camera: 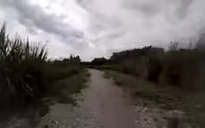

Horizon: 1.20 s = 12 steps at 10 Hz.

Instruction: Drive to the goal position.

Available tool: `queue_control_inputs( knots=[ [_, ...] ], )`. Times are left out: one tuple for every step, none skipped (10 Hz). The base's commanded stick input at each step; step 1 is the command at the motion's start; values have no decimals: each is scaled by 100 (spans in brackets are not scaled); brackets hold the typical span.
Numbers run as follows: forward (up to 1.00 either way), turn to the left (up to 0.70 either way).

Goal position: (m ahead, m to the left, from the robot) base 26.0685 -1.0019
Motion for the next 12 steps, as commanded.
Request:
queue_control_inputs(
  knots=[
    [85,0],
    [85,0],
    [85,0],
    [85,0],
    [85,0],
    [85,-5],
    [85,-33],
    [85,-34],
    [85,-34],
    [85,-34],
    [85,-1],
    [85,0]
  ],
)
